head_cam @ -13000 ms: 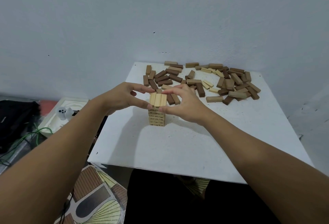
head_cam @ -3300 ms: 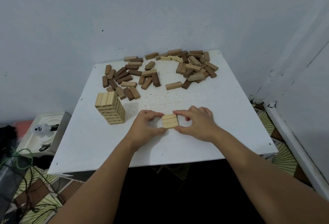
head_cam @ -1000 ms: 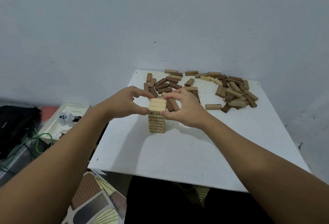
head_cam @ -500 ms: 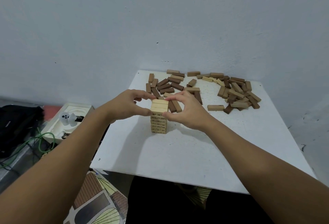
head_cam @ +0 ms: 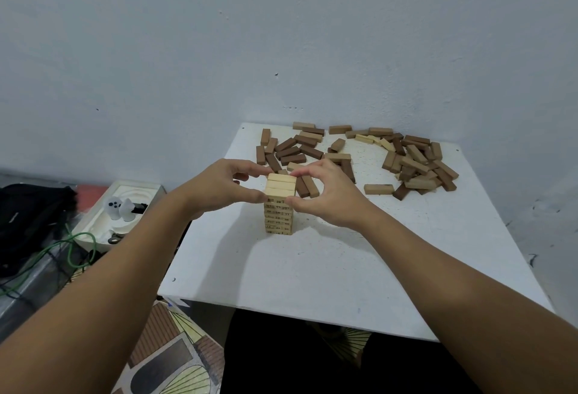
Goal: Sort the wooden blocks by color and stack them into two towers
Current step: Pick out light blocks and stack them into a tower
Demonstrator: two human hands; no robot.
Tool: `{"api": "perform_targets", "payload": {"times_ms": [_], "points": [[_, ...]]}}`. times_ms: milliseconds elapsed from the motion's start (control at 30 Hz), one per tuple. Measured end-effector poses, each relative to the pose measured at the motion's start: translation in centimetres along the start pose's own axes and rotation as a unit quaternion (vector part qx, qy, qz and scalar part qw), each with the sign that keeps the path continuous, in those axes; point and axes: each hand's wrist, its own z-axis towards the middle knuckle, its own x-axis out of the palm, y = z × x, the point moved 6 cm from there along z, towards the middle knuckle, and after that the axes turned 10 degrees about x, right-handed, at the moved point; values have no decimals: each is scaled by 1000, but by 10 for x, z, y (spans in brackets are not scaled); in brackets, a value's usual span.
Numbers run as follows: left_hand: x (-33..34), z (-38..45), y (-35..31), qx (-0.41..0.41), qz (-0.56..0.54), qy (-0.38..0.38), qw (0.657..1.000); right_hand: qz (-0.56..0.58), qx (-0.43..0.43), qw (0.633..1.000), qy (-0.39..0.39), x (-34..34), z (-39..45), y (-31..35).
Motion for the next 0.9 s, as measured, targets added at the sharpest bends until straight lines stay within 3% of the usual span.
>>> {"api": "perform_targets", "payload": {"times_ms": [733,900], "points": [[-2,-8,-3,-24,-44,1,999,31,-2,1000,4,-5,-6,-7],[-11,-8,-19,-17,-57,-59,996,59,-11,998,-22,-12,-6,-11]]}}
